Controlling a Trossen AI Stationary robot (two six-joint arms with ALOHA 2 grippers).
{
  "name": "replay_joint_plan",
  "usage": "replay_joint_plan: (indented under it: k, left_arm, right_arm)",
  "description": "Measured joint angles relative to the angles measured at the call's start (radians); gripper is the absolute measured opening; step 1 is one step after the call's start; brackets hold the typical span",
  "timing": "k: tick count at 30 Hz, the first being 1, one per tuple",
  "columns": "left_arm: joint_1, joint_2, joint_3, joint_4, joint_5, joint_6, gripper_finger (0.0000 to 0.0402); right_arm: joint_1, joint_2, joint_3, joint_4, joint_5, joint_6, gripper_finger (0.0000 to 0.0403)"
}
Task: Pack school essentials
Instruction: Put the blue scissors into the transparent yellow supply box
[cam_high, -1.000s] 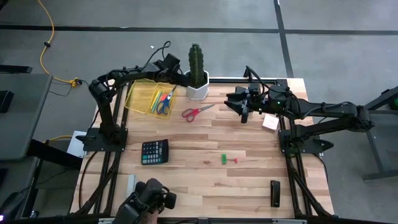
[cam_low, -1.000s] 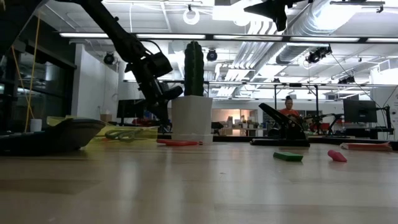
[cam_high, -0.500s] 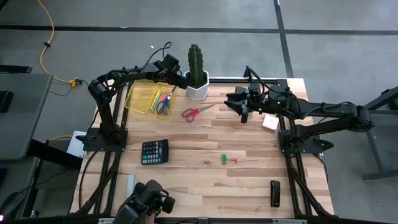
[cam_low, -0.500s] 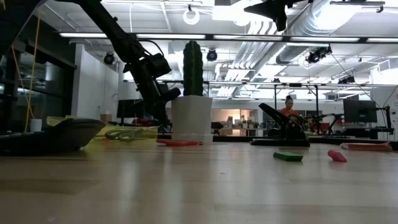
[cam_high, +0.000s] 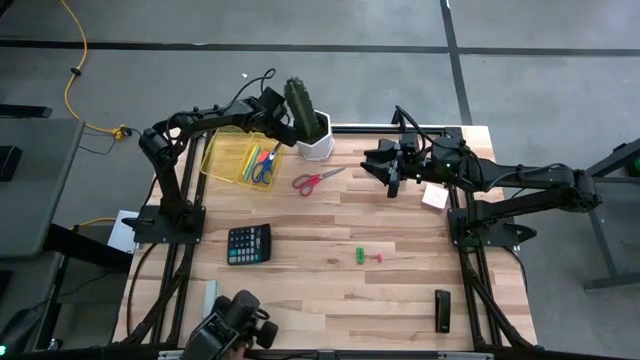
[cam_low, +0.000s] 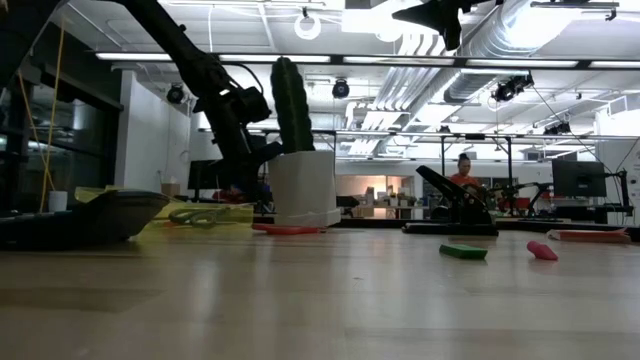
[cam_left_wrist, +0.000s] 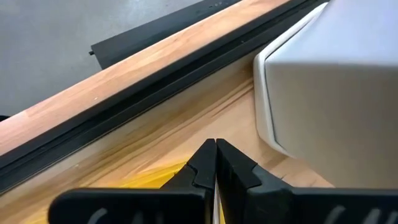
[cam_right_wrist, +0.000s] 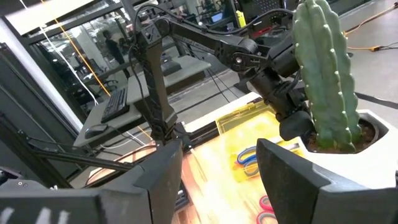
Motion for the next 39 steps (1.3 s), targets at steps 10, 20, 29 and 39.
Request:
replay_joint_plan:
  k: [10,20,29,39]
  left_arm:
    - [-0.003,-0.041,-0.01,0.133,-0.002,-0.068,0.0]
    - [0.01,-0.135,-0.006,0.039,0.029,0.274,0.0]
    - [-0.007,-0.112,-0.031,0.025,0.201,0.514,0.0]
    - [0.003,-0.11,-0.135,0.259,0.164,0.458,0.0]
  right_arm:
    - [0.0,0.0,0.0,0.0,-0.001,0.011,0.0199]
    - [0.0,0.0,0.0,-0.002,-0.002,0.0,0.0199]
    - [0.0,0.0,0.0,-0.006,-0.002,0.018,0.0199]
    - [0.0,0.0,0.0,-0.014,0.018,0.021,0.0199]
